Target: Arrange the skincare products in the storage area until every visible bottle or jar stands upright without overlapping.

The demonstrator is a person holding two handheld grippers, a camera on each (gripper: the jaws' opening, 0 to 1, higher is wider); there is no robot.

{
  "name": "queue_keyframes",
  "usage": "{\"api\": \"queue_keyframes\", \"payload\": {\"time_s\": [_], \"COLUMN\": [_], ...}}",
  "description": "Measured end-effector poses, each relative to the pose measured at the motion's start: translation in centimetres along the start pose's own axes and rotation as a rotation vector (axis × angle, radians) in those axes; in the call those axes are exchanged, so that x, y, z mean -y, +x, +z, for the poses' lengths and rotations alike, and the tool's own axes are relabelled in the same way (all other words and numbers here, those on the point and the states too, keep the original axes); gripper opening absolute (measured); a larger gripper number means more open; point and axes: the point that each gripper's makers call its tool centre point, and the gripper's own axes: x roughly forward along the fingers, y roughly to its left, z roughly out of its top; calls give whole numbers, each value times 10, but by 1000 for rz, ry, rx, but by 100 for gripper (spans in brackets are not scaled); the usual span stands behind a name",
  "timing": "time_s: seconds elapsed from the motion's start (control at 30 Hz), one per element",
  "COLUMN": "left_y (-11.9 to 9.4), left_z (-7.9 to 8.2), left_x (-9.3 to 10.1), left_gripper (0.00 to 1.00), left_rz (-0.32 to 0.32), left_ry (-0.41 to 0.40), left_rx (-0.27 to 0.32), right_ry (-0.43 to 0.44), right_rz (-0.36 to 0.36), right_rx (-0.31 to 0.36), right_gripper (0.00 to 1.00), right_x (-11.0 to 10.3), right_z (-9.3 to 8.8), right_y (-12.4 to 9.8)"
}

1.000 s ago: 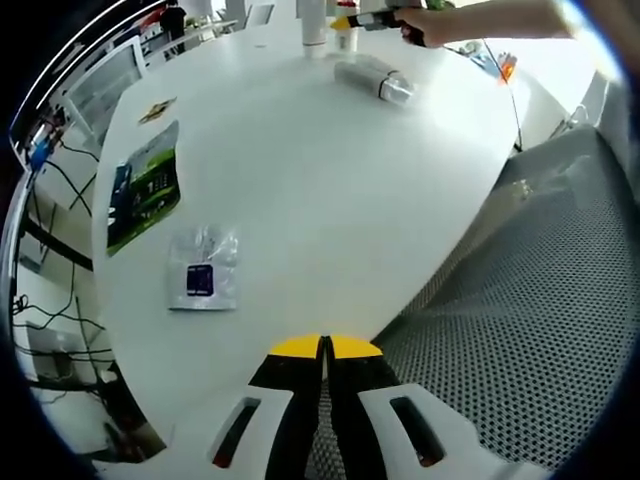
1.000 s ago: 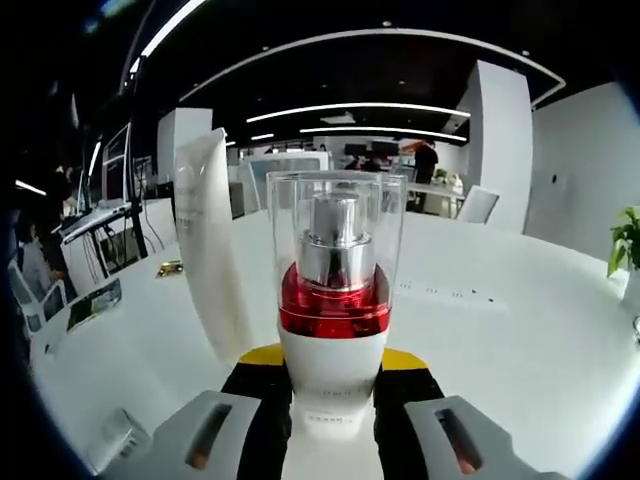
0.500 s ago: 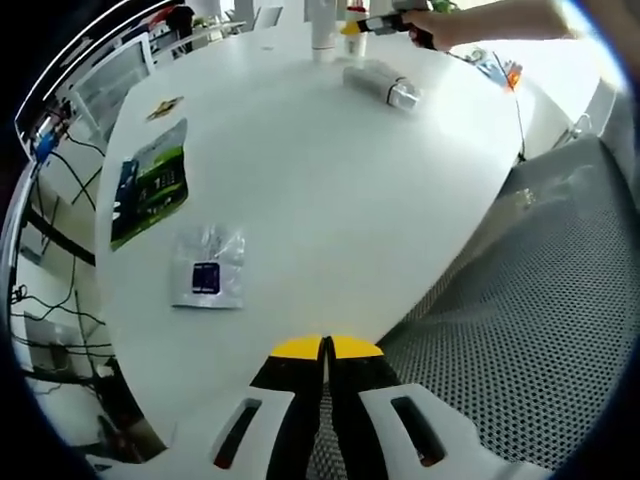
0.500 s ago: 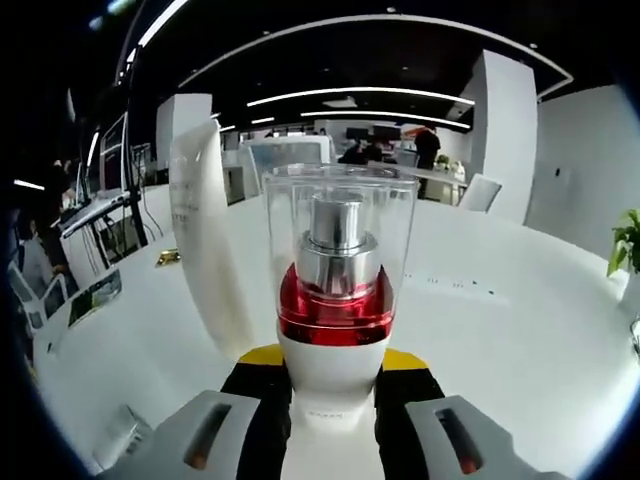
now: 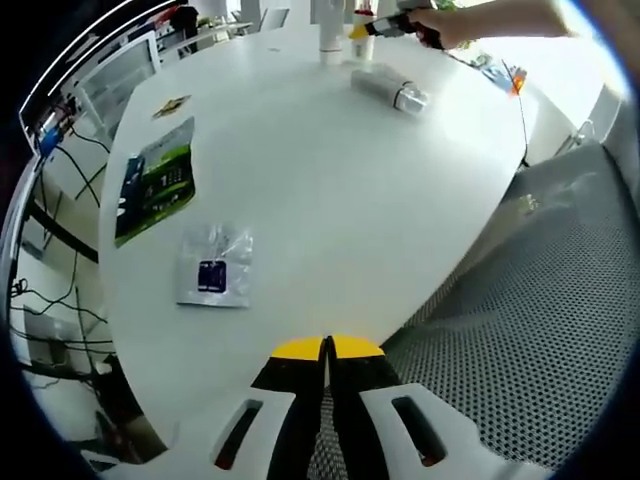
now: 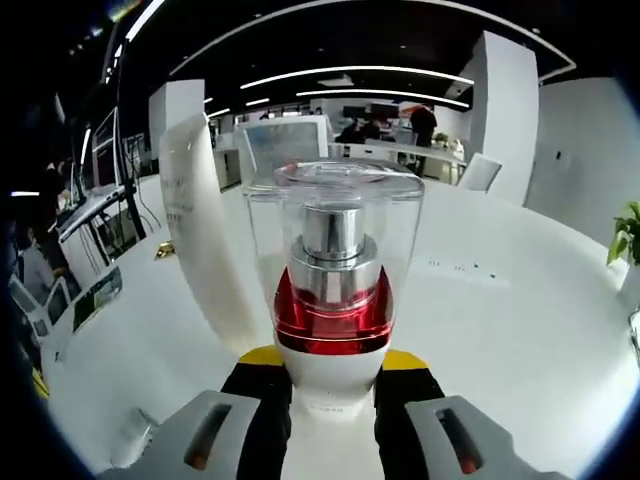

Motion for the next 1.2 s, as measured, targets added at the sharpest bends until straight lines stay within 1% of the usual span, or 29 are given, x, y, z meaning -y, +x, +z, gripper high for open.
{"api": "queue_keyframes", "payload": {"time_s": [0.03, 0.07, 0.1, 0.2, 0.47, 0.6, 0.63, 0.73, 0.77, 0.8, 0.87, 0.93, 1.0, 1.1, 1.2], "left_y": [0, 0, 0, 0, -1, -1, -1, -1, -1, -1, -2, -1, -1, -1, -1], "left_z": [0, 0, 0, 0, -1, -1, -1, -1, -1, -1, -1, -1, -1, -1, -1], "left_x": [0, 0, 0, 0, -1, -1, -1, -1, -1, -1, -1, -1, -1, -1, -1], "left_gripper": [1, 1, 1, 1, 1, 1, 1, 1, 1, 1, 1, 1, 1, 1, 1], "left_rz": [1, 2, 1, 1, 6, 6, 6, 5, 5, 6, 6, 6, 6, 7, 9], "left_ry": [-2, 0, 2, 3, 2, 4, 4, 5, 7, 9, 12, 16, 20, 26, 30], "left_rx": [0, 1, 1, 1, -2, -2, -3, -3, -3, -3, -4, -4, -6, -6, -8], "right_ry": [7, 30, 34, 43, 3, -18, -34, -66, -78, -83, -97, -98, -128, -173, -219], "right_rz": [5, 32, 45, 66, 106, 158, 178, 192, 200, 206, 219, 235, 250, 267, 286], "right_rx": [-5, -30, -42, -51, -83, -110, -128, -145, -151, -162, -148, -141, -142, -147, -134], "right_gripper": [27, 27, 27, 28, 26, 30, 31, 39, 41, 40, 39, 41, 45, 54, 56], "right_x": [-1, -3, -4, -4, -4, -8, -10, -8, -7, -4, 2, 6, 10, 16, 18], "right_z": [0, -2, -3, -4, -9, -16, -20, -25, -27, -30, -28, -24, -20, -13, -5], "right_y": [0, 0, 0, -1, -9, -16, -20, -25, -29, -35, -44, -51, -57, -66, -74]}}
